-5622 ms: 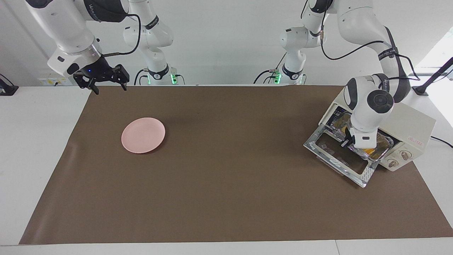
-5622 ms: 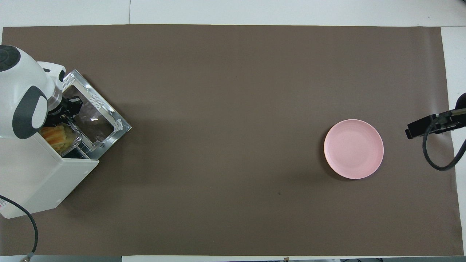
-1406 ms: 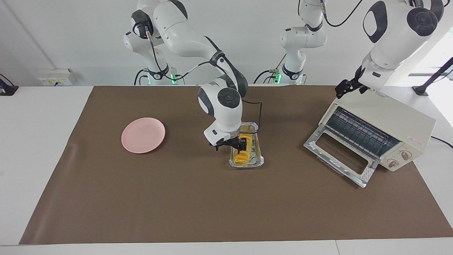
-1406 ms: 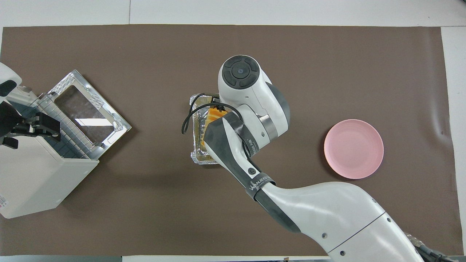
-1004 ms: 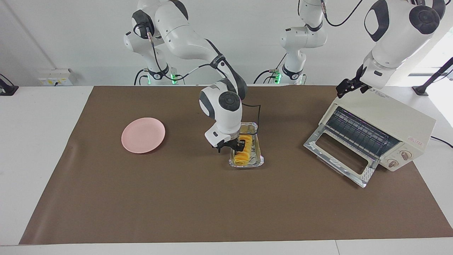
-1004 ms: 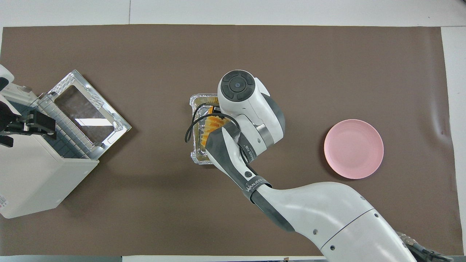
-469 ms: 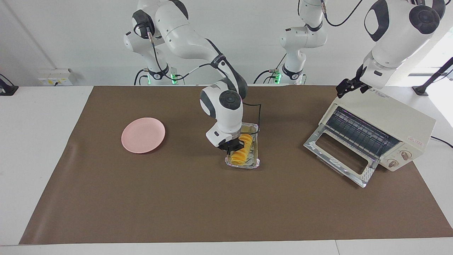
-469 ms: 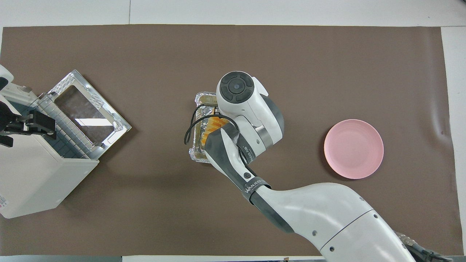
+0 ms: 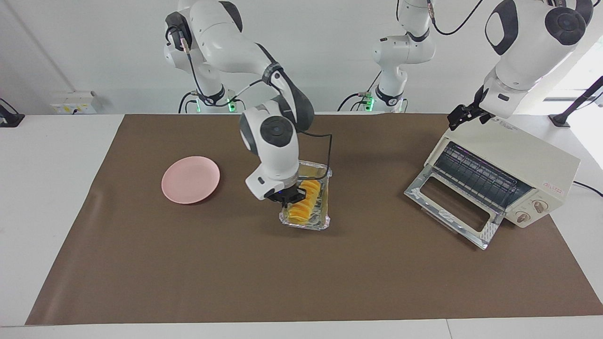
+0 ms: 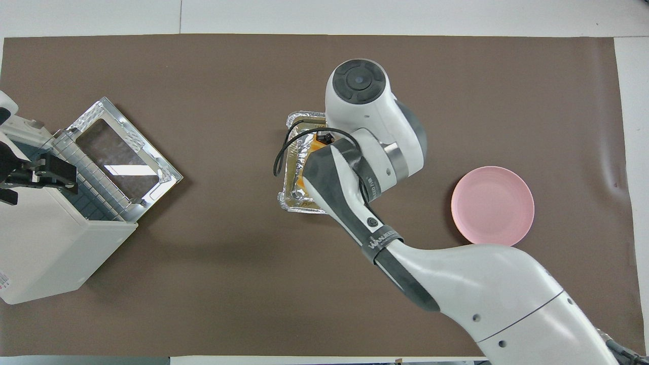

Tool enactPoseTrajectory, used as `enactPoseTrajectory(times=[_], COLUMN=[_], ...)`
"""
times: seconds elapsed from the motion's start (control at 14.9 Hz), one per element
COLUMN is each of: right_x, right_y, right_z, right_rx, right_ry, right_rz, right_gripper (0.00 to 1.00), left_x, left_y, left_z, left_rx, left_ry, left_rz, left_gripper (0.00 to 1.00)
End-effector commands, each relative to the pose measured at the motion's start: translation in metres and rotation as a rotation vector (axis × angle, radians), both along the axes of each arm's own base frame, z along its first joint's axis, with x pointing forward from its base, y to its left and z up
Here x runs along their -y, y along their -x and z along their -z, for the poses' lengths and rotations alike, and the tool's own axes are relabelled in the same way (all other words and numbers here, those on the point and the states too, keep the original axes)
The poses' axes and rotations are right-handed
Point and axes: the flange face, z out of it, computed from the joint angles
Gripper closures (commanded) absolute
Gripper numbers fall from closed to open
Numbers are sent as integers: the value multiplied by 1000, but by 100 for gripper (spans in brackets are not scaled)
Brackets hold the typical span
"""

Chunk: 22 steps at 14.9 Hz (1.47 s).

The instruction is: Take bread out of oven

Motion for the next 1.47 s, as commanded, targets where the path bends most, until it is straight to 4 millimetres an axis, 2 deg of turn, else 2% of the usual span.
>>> enactPoseTrajectory(times=[0.0, 0.2, 0.27, 0.4, 0.54, 0.67, 0.87, 1.2, 1.41], right_x=[79, 160, 188, 223, 247, 259, 274, 284, 283], right_y=[-30, -51, -57, -63, -70, -73, -80, -82, -82], right_z=[-3, 2, 13, 39, 57, 73, 82, 87, 87], right_rx=[4, 50, 54, 28, 45, 43, 43, 47, 47], right_ry=[-44, -54, -53, -48, -38, -32, -19, -7, -10], right_rz=[-53, -112, -127, -138, -152, -175, -192, -229, -227], right_gripper=[100, 100, 100, 100, 100, 100, 100, 100, 100], left_x=[-2, -2, -2, -3, -3, -2, -3, -2, -3], left_y=[6, 6, 6, 6, 6, 6, 6, 6, 6], left_z=[-7, -7, -7, -7, -7, -7, -7, -7, -7], left_rx=[5, 3, 5, 3, 3, 5, 5, 5, 3], left_ry=[15, 15, 15, 15, 15, 15, 15, 15, 15], left_rz=[-5, -5, -5, -7, -7, -5, -7, -5, -7], left_gripper=[0, 0, 0, 0, 0, 0, 0, 0, 0])
